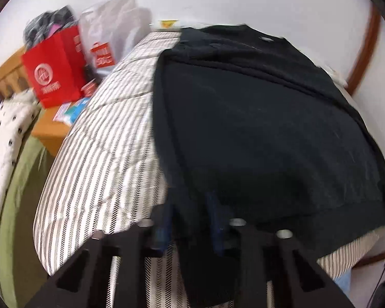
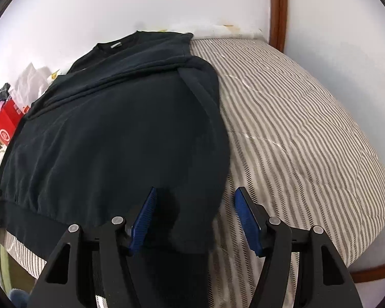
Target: Fold small clothes
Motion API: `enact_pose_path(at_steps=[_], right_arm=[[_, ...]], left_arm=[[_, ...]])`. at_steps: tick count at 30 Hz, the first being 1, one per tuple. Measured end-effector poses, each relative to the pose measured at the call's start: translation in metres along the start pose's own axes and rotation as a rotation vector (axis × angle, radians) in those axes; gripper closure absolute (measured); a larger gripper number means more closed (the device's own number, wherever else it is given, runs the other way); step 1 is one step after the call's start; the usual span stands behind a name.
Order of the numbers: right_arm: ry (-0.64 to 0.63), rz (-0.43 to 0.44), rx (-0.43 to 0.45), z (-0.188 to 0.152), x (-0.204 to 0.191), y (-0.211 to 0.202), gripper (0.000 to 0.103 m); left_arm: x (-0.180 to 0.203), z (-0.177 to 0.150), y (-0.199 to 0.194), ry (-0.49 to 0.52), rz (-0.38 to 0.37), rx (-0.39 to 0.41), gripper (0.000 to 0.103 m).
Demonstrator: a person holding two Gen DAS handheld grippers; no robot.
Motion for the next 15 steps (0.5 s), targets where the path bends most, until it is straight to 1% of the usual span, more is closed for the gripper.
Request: enact_pose_path(at_steps=[1, 2, 3, 4, 5, 6, 10, 12, 15], right_arm=[[-0.017, 0.004, 0.003, 0.001, -0.004, 0.002, 0.049], [-0.033, 0.002, 0.007, 0.001, -0.008, 0.003, 0.058], [-0.048, 0.005, 0.011, 0.002, -0.013, 0.005, 0.063], [-0.054, 0.014, 0.012, 0.003, -0.016, 0.006, 0.075], [-0.066, 0.019, 0.013, 0.003, -0.02, 0.005, 0.092], [-0.084, 0.003, 0.021, 0.005, -0.021, 0.004, 0.092], [-0.037, 0.061, 0.061, 0.004, -0.01, -0.015, 0.094], [-0.043, 0.069, 0.08, 0.002, -0.007, -0.026, 0.095], [-0.027, 0.106, 0.086, -0.006, -0.006, -0.041, 0.095]], left_arm=[[-0.003, 0.0, 0.0, -0.035, -0.015, -0.011, 0.09], [-0.005, 0.0, 0.001, -0.059, -0.031, -0.018, 0.092], [-0.006, 0.0, 0.001, -0.064, -0.031, -0.02, 0.093], [-0.006, 0.0, 0.001, -0.065, -0.029, -0.021, 0.094], [-0.007, 0.0, 0.001, -0.07, -0.032, -0.023, 0.095], [-0.007, -0.001, 0.001, -0.072, -0.037, -0.028, 0.095], [-0.018, 0.001, -0.01, -0.069, -0.091, -0.025, 0.096], [-0.021, -0.002, -0.017, -0.067, -0.11, -0.017, 0.096], [-0.021, -0.011, -0.024, -0.02, -0.074, 0.003, 0.096]])
Point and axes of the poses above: each gripper's, at about its wrist camera, not at the fingertips, and y roughly the way its jaws point, x to its right, z to its top, the point moved 4 cm from there along y, roughly the way its jaws point, and after that the axes turned 9 degrees about z, right-handed, at the moved point
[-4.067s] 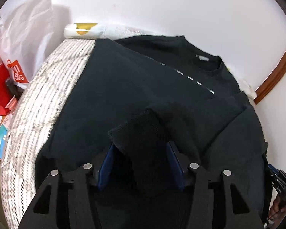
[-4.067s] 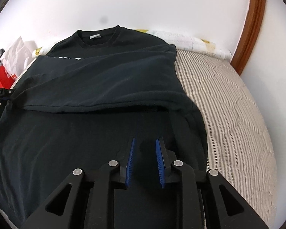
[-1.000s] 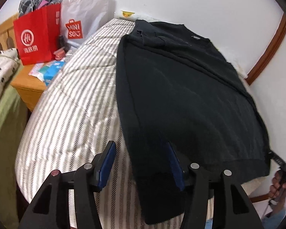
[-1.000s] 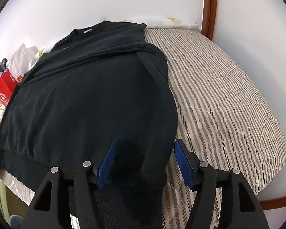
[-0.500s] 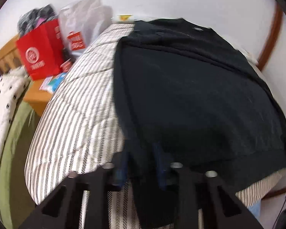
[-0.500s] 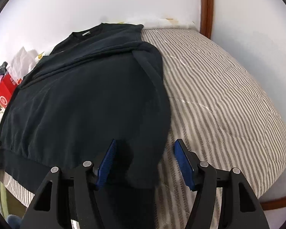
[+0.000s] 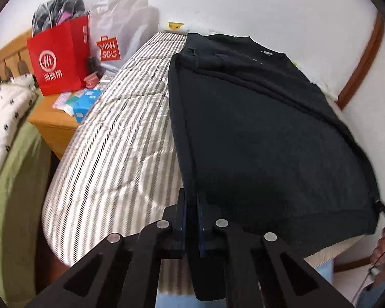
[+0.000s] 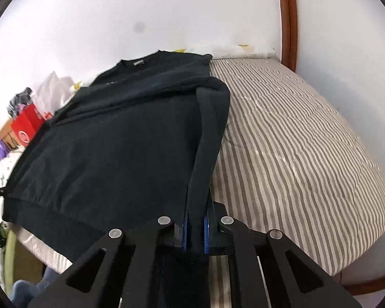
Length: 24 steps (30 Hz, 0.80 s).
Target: Fold small clothes
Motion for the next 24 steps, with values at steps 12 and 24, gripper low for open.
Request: enact_pose_path(at_steps=[12, 24], right_arm=[[-0.051, 0.046, 0.135, 0.024, -0.02, -0.031, 0.095], [-0.001, 0.067, 0.235, 0.147, -0.021, 0.003, 0.095]], left_arm=[[0.003, 0.028, -0.036, -0.009, -0.049, 0.158, 0.096], [0.011, 0.142, -0.023, -0.059, -0.022, 0.282, 0.096]])
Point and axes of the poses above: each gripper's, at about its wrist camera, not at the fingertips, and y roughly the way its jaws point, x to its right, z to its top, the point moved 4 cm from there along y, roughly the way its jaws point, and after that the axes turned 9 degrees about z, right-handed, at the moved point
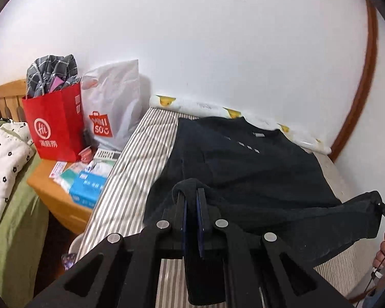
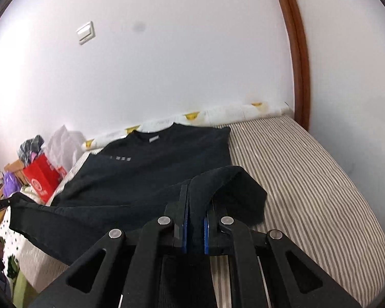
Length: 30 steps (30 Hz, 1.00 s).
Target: Fold small clothes
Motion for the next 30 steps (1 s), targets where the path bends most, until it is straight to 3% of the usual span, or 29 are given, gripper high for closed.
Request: enact_pose_path(at_steps=[6, 10, 16, 22, 30], right_arm=[[0.016, -0.021, -0.012, 0.038, 0.007, 0.062, 0.095], [0.061, 0.011, -0.035, 0.047, 0.022, 0.096, 0.095], [0.062, -0.023, -0.093, 0.051, 0.038, 0.154, 0.095], [0.068, -0.059, -0.161, 0.041, 0.05, 0.195, 0.095], [0.034, -0.114, -0.219, 0.038, 0.051, 0.219, 0.093]], left_arm=[[0.028, 0.034, 0.057, 0.022, 0.053, 0.005, 0.096], [0.044, 0.049, 0.097, 0.026, 0.065, -0.022, 0.096], [0.056, 0.058, 0.156, 0.031, 0.086, -0.091, 0.096], [0.059, 0.053, 0.192, 0.05, 0.1, -0.151, 0.096], [0.062, 0.052, 0.202, 0.059, 0.105, -0.174, 0.093]])
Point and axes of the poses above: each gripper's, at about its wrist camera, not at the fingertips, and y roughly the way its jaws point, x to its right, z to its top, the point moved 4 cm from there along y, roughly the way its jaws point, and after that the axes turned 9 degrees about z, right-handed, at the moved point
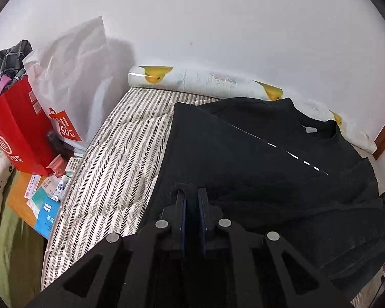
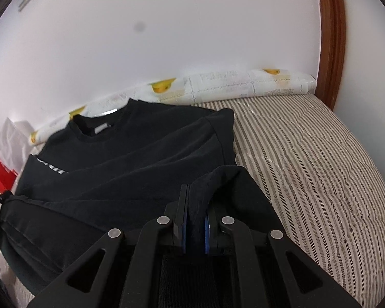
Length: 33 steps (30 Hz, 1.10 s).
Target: Fold small clothes
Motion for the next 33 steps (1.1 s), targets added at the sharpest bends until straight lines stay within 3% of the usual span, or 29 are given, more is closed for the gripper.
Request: enact_pose_path(at_steps=[3, 5, 7, 13, 20, 26, 33], right_arm=[[-0.005, 0.004, -0.017, -0.002, 0.0, -0.006, 0.084], [-0.006, 0.009, -0.032, -0.007, 0.0, -0.019, 0.053], [-0.012, 0.012, -0.021, -0.017, 0.002, -0.039, 0.047], [-0.028, -0.042, -0.032, -0.061, 0.018, -0.091, 0.046], [0.059, -0.056, -0.066, -0.099, 0.044, -0.106, 0.046], [0.094, -0.044, -0.046, -0.091, 0.048, -0.105, 0.046], [0.131, -0.048, -0.066, -0.076, 0.049, -0.076, 0.045]], left_arm=[[-0.001, -0.002, -0.007, 0.024, -0.003, -0.006, 0.086], [-0.007, -0.007, -0.017, 0.025, 0.017, -0.004, 0.056], [-0.018, -0.015, -0.03, 0.017, 0.006, 0.021, 0.043], [-0.05, -0.053, -0.051, -0.03, -0.016, -0.019, 0.043], [-0.082, -0.102, -0.064, -0.111, -0.041, -0.041, 0.043], [-0.09, -0.102, -0.053, -0.152, -0.068, -0.068, 0.043], [-0.081, -0.095, -0.028, -0.114, -0.089, -0.118, 0.043]])
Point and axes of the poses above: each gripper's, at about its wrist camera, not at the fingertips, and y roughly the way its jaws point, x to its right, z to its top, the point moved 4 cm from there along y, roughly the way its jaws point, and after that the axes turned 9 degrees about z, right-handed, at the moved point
